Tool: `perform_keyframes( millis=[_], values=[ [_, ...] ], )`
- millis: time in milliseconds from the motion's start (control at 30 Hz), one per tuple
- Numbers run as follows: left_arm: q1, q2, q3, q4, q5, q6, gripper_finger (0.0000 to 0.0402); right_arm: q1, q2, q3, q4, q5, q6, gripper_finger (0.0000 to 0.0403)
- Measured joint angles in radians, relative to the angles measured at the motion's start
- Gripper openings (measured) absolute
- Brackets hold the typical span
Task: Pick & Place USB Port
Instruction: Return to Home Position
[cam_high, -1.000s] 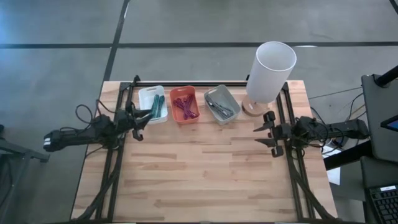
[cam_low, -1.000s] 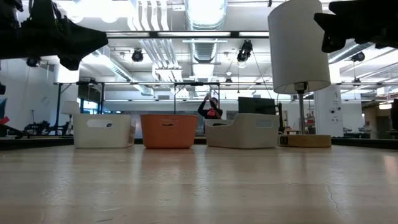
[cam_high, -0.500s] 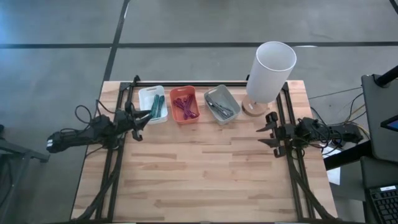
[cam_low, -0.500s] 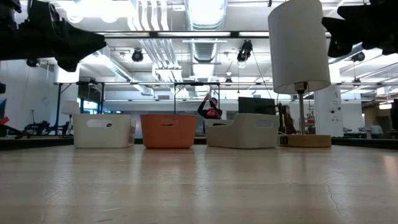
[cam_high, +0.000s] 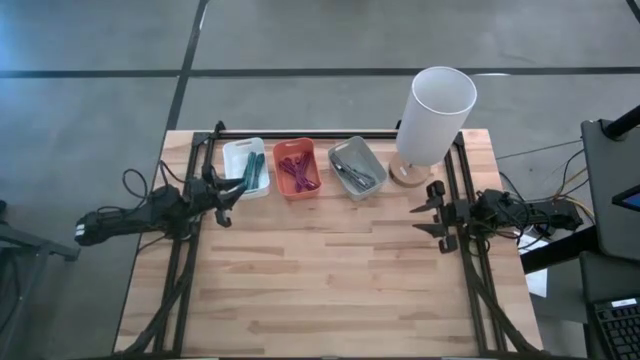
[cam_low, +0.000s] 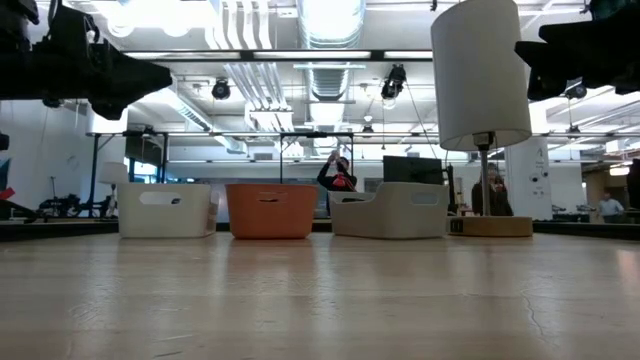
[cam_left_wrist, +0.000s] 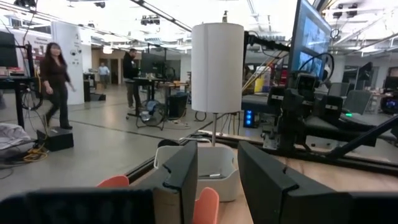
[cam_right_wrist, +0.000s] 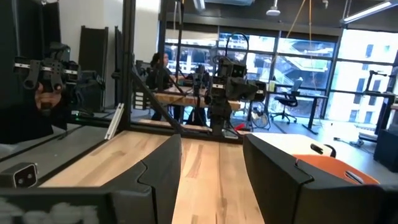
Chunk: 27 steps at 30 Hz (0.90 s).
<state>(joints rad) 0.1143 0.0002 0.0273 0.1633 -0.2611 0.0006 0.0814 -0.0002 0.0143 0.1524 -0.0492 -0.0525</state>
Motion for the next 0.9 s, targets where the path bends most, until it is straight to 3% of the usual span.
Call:
perform_keyframes(
  millis=[500, 700, 900],
  values=[
    [0.000, 0.000, -0.018, -0.027, 0.002, -0.001, 0.0115, 0.000, 0.000, -0.005, -0.014, -0.001, 0.011, 0.0169],
    [0.000, 0.000, -0.018, -0.056, 0.086, 0.032, 0.0115, 0.000, 0.001, -0.005, -0.066, -0.001, 0.028, 0.0169],
    [0.002, 0.004, -0.019, -0.122, 0.096, 0.045, 0.0115, 0.001, 0.003, -0.005, -0.138, -0.001, 0.034, 0.0169]
  ],
)
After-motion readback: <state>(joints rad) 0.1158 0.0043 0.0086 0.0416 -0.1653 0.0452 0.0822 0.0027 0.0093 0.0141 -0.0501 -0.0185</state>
